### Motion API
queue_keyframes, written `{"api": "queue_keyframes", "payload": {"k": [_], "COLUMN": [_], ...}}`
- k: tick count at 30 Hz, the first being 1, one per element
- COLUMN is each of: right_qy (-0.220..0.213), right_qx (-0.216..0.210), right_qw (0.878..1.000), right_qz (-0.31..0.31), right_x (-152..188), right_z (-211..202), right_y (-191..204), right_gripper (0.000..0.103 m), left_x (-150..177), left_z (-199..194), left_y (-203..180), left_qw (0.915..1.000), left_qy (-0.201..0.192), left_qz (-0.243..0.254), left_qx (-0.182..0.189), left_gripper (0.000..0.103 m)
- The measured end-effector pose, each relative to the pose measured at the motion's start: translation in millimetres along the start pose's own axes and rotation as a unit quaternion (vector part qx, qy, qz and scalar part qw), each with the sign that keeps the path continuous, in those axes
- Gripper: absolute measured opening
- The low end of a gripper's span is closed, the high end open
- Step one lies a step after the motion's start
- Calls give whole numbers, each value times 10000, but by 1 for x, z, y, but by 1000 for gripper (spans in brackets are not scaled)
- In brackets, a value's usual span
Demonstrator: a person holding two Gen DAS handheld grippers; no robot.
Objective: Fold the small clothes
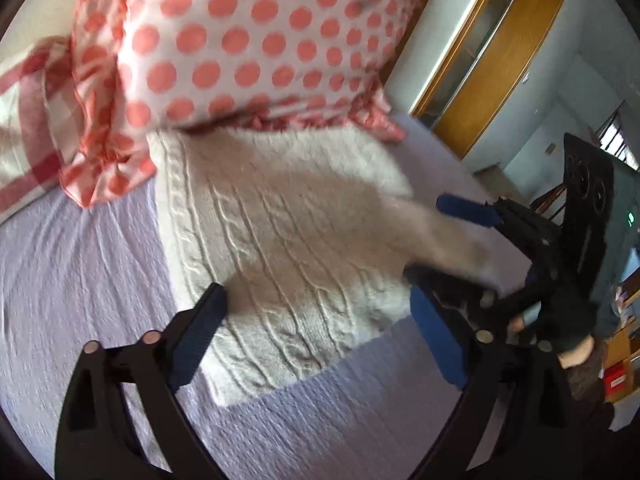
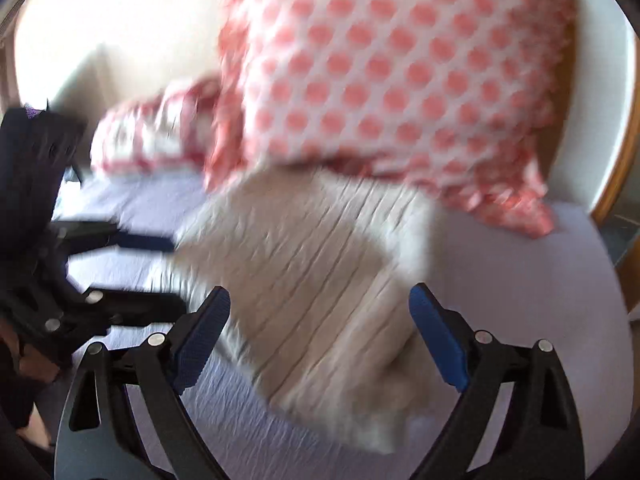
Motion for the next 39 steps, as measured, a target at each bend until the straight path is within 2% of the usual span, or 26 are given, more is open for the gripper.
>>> {"api": "queue_keyframes", "payload": {"k": [2,3,6,7,9,11,15,18,20,21,22,25,28,29,32,37,39], "right_qy": [621,635,163,-47,-147,73,406,347,280,257,236,159,46,1,-146,-34,149], "right_qx": [208,136,-227,-374,-546,-658,-987,-1176,-1246,-1278,-1269,-1696,-1946,-2023,-2422,-2875,-2833], "right_qw": [9978,9977,9971,9938,9845,9738,9547,9528,9531,9533,9540,9424,9342,9326,9261,9276,9340], "right_qz": [87,205,708,1050,1662,2176,2779,2778,2742,2724,2706,2878,2988,2989,2889,2387,2172], "right_x": [22,26,12,5,3,8,20,16,14,13,14,17,16,14,1,-7,-2], "right_z": [28,32,12,4,5,18,45,51,53,55,56,58,53,50,40,48,64], "right_y": [-11,-15,-23,-33,-57,-78,-90,-86,-83,-82,-80,-75,-66,-63,-35,36,56], "right_gripper": [94,94,94,95,97,97,97,93,85,78,62,44,39,38,36,35,35], "left_x": [1,0,-9,-12,-16,-14,-12,-20,-28,-31,-32,-34,-35,-34,-24,0,11], "left_z": [1,-1,-12,-13,-4,14,45,55,63,69,74,77,62,52,24,-33,-39], "left_y": [-4,-5,12,25,53,70,78,74,73,71,68,67,65,67,75,115,133], "left_qw": [9998,9998,9996,9991,9964,9917,9879,9870,9865,9850,9820,9806,9831,9840,9879,9872,9858], "left_qy": [-39,-68,-238,-246,-67,253,623,660,670,705,760,714,573,524,397,155,169], "left_qz": [166,156,-131,-327,-833,-1262,-1420,-1453,-1464,-1524,-1637,-1744,-1656,-1618,-1464,-1586,-1654], "left_qx": [-92,-47,-26,-80,-103,80,74,208,283,393,566,542,530,526,328,31,-226], "left_gripper": [94,94,95,95,95,95,96,96,93,90,83,69,45,41,38,38,44]}}
Point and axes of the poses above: each gripper's, at about its wrist camera, not at the fingertips, and z roughly the way its jaws point, y to its left, x to its underside, the point moved 10 cm from there along z, roughly the way its jaws point, and after that the axes turned 8 degrees about -x, right-handed, at the moved point
